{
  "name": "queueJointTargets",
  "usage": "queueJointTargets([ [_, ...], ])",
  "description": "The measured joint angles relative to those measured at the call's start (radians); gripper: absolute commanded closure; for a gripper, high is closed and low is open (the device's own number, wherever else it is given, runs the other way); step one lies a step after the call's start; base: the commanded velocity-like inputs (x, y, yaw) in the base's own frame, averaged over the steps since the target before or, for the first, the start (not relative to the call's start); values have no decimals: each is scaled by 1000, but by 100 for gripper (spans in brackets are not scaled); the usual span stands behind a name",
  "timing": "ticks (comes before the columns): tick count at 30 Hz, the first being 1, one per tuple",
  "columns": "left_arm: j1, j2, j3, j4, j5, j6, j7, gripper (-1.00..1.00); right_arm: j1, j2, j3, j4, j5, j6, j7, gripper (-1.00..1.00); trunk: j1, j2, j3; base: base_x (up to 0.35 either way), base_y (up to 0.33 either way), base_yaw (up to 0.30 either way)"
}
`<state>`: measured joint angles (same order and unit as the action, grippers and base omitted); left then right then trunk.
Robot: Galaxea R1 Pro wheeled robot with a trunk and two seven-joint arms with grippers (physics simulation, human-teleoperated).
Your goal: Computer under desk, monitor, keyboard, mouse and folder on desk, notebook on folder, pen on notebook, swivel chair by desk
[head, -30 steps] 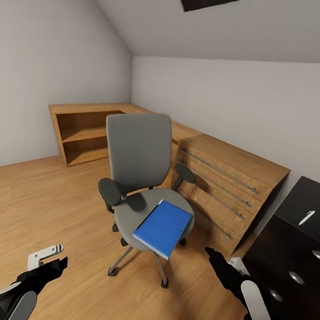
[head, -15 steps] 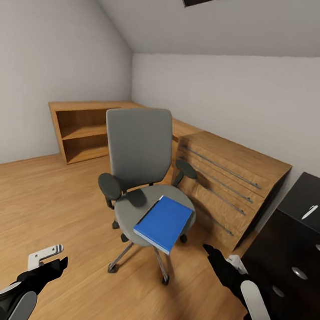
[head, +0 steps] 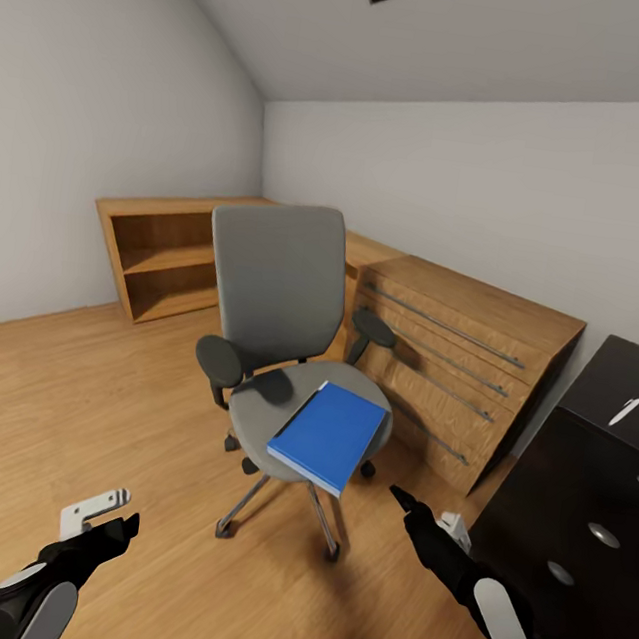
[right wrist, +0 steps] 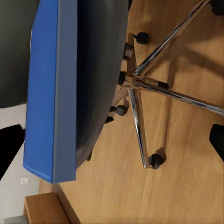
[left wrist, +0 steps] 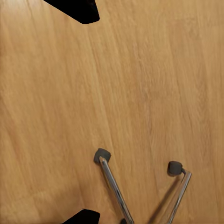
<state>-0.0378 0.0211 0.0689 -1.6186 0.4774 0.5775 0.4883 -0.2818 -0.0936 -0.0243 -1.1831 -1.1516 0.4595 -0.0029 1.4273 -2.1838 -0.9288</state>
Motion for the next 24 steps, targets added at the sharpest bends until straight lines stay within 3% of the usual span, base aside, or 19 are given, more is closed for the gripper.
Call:
queueJointTargets([
  [5, 0, 0, -1, 0, 0, 0, 0, -100, 0, 8, 2, 0, -6, -2, 14, -100, 19, -35, -16, 0, 0, 0],
  [9, 0, 0, -10, 1, 0, 0, -1, -100, 0, 22, 5, -21, -11, -3, 16, -100, 19, -35, -16, 0, 0, 0],
  [11, 0, 1, -21, 0, 0, 0, -1, -100, 0, 75, 6, -41, -14, -3, 17, -100, 19, -35, -16, 0, 0, 0],
  [13, 0, 1, -23, 0, 0, 0, -1, -100, 0, 99, 5, -43, -12, -3, 18, -100, 19, -35, -16, 0, 0, 0],
  [14, 0, 1, -25, 0, 0, 0, -2, -100, 0, 127, 4, -45, -12, -6, 18, -100, 19, -35, -16, 0, 0, 0],
  [17, 0, 1, -26, 0, 0, 0, -2, -100, 0, 146, 4, -47, -8, -23, 18, -100, 19, -35, -16, 0, 0, 0],
  [21, 0, 1, -28, 0, 0, 0, -2, -100, 0, 164, 16, -43, -5, -173, 19, -100, 19, -35, -16, 0, 0, 0],
  [24, 0, 1, -28, 0, 0, 0, -2, -100, 0, 165, 57, -40, -5, -251, 17, -100, 19, -35, -16, 0, 0, 0],
])
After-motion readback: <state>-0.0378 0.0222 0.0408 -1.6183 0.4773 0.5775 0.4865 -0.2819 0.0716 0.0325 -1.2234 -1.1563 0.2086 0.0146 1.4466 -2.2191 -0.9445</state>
